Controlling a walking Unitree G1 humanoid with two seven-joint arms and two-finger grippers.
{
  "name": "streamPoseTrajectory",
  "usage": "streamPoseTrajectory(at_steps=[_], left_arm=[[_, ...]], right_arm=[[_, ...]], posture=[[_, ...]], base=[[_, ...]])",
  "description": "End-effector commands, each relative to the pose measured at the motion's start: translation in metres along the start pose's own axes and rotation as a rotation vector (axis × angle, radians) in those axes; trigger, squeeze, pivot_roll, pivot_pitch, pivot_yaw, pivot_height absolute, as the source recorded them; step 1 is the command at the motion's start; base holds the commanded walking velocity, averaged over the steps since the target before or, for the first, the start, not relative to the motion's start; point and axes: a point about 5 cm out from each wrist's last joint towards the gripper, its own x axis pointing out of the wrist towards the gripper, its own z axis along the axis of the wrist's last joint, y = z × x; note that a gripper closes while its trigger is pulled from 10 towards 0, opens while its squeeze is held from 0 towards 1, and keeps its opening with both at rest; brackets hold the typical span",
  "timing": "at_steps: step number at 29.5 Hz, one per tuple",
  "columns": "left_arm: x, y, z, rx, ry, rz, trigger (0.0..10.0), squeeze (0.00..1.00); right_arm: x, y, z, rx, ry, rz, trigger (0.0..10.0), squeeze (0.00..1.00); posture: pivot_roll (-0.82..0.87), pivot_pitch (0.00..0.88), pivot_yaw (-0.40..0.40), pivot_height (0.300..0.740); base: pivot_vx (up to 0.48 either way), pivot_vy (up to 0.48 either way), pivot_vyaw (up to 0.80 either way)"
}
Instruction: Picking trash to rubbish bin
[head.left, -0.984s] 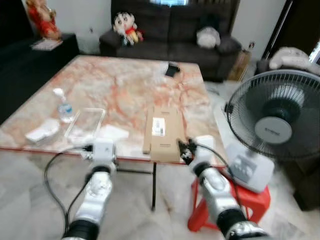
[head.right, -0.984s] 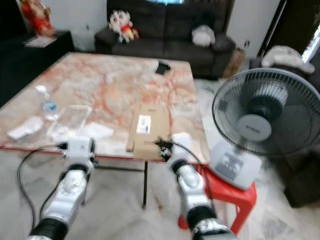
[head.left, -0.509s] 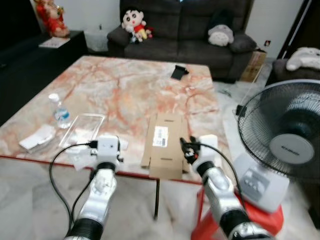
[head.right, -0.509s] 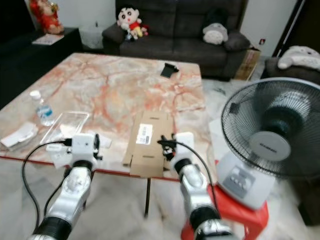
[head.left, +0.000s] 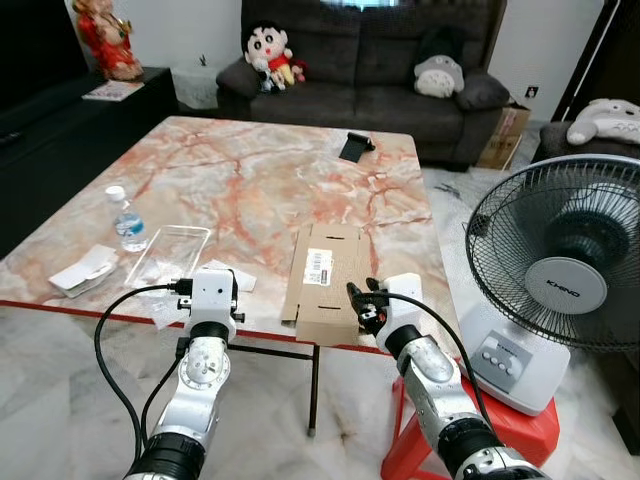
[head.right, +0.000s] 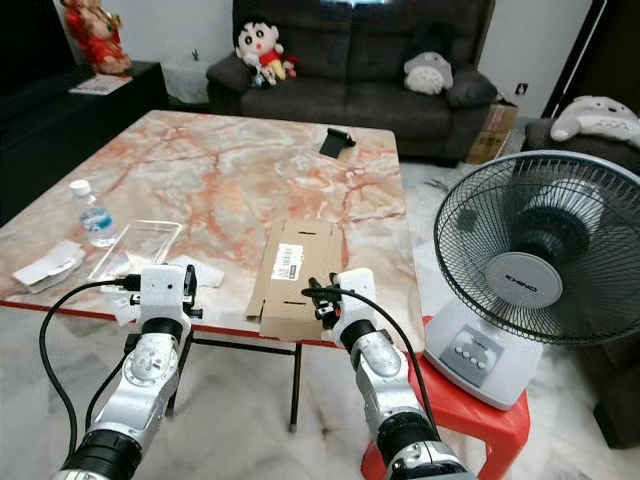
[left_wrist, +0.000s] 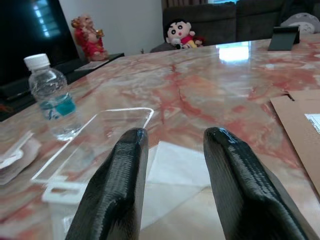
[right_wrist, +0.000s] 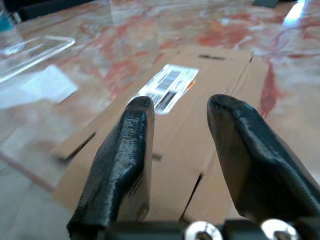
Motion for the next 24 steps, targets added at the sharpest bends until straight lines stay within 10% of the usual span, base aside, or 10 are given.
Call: streamPoseTrajectory(at_steps=[1,24], left_arm=[[0.0018,-0.0025,0.0040,0.006,-0.008,-0.016,10.0,0.00],[0.0031,-0.0020,0.0047,0.006,0.001,-0.024,10.0,0.00]], right_arm=[[-0.0025,-0.0011,-0.0057,-0.011,0.036,0.009,10.0,0.00],[0.0020,0.0064,-0.0016,-0.021,0.033,0.035,10.0,0.00]], posture=[[-0.03,0.029,-0.040,0.740],[-0.02,0.030,-0.042,0.740]], base=[[0.000,0.000,0.00],[0.000,0.000,0.00]])
